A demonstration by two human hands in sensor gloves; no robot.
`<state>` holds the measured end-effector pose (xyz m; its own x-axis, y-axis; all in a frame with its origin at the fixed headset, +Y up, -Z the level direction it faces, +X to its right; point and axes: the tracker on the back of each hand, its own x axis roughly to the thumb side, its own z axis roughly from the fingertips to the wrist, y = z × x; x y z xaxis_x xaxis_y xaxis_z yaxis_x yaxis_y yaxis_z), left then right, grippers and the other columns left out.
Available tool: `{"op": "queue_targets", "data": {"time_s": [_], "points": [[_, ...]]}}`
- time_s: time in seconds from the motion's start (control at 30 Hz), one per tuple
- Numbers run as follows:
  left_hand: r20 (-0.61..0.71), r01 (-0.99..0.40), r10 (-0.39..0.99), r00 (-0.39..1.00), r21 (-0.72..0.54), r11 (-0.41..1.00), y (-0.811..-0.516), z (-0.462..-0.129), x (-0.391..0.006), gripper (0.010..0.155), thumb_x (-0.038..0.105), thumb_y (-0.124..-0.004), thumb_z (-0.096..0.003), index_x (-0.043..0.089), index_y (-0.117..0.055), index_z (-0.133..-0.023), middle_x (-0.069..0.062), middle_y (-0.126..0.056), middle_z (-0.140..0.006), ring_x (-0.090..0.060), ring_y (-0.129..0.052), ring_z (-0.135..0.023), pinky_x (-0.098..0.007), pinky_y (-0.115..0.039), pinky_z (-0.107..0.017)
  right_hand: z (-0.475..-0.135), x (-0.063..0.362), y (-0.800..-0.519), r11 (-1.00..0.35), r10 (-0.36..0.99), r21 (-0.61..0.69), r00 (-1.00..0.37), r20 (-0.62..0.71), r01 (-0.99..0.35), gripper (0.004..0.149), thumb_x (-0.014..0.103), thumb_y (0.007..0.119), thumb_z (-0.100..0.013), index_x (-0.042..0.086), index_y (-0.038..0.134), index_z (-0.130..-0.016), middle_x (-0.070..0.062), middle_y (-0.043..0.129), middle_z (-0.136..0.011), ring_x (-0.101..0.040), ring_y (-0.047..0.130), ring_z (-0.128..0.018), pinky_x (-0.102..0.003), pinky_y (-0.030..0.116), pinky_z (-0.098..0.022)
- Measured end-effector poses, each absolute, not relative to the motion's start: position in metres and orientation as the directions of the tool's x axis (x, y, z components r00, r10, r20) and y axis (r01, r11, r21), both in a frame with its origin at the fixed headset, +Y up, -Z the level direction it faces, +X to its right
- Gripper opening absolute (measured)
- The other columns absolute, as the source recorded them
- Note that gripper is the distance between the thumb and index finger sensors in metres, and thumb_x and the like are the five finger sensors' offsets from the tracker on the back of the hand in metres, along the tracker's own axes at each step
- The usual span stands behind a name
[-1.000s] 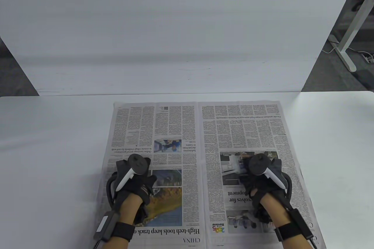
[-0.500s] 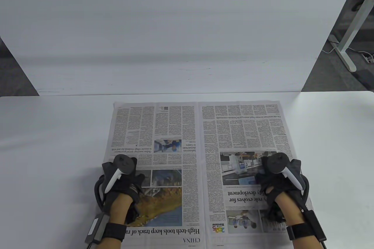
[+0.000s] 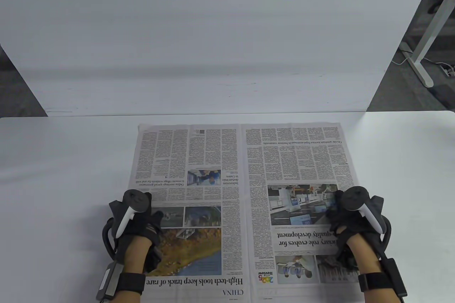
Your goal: Unfold folded newspaper and lay flat
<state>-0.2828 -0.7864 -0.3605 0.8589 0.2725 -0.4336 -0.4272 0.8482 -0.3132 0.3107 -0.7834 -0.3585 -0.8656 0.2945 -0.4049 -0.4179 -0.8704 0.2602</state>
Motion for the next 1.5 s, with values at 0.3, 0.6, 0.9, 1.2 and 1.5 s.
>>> {"op": "queue_targets", "data": {"time_s": [0.3,0.6,0.9,1.2,1.5], "points": [[-0.477,-0.443,0.270,0.836,-0.297,0.846,-0.787,-0.358,-0.292,0.073,0.051,-0.065,-0.0475,0.039,-0.022,-0.105,-0.002,-0.001,-0.113,-0.047,0.007,-0.100,-0.072,-0.008,-0.068,-0.357,0.319,-0.783,-0.869,0.296,0.248,-0.851,-0.434,-0.428,0.073,0.052,0.068,-0.045,0.030,0.030,-0.104,-0.006,0.015,-0.113,-0.043,0.006,-0.100,-0.076,0.020,-0.059],[-0.464,-0.419,0.258,0.848,-0.286,0.862,-0.783,-0.358,-0.292,0.072,0.050,-0.065,-0.0475,0.037,-0.024,-0.105,-0.004,-0.004,-0.113,-0.048,0.003,-0.102,-0.073,-0.012,-0.069,-0.356,0.319,-0.782,-0.866,0.301,0.252,-0.853,-0.426,-0.432,0.073,0.051,0.068,-0.045,0.029,0.029,-0.104,-0.008,0.014,-0.113,-0.045,0.006,-0.100,-0.077,0.020,-0.059],[-0.359,-0.405,0.312,0.880,-0.221,0.887,-0.747,-0.353,-0.268,0.072,0.050,-0.065,-0.0479,0.036,-0.024,-0.106,-0.006,-0.003,-0.113,-0.050,-0.001,-0.103,-0.073,-0.015,-0.070,-0.349,0.288,-0.747,-0.884,0.336,0.218,-0.888,-0.315,-0.412,0.074,0.051,0.068,-0.046,0.028,0.029,-0.105,-0.010,0.013,-0.114,-0.050,0.007,-0.100,-0.079,0.020,-0.058],[-0.202,-0.301,0.235,0.951,-0.423,0.855,-0.740,-0.344,-0.212,0.071,0.050,-0.065,-0.0484,0.035,-0.027,-0.107,-0.010,-0.010,-0.115,-0.053,-0.010,-0.104,-0.074,-0.022,-0.070,-0.341,0.249,-0.749,-0.840,0.301,0.396,-0.926,-0.228,-0.371,0.073,0.050,0.069,-0.046,0.026,0.033,-0.105,-0.013,0.020,-0.115,-0.052,0.013,-0.100,-0.080,0.020,-0.057],[-0.208,-0.275,0.185,0.960,-0.599,0.753,-0.759,-0.339,-0.197,0.069,0.049,-0.065,-0.0488,0.035,-0.029,-0.107,-0.011,-0.012,-0.115,-0.055,-0.013,-0.103,-0.074,-0.022,-0.070,-0.336,0.242,-0.753,-0.794,0.278,0.494,-0.934,-0.224,-0.355,0.070,0.049,0.069,-0.047,0.021,0.041,-0.105,-0.016,0.030,-0.115,-0.055,0.020,-0.100,-0.080,0.021,-0.056]]}}
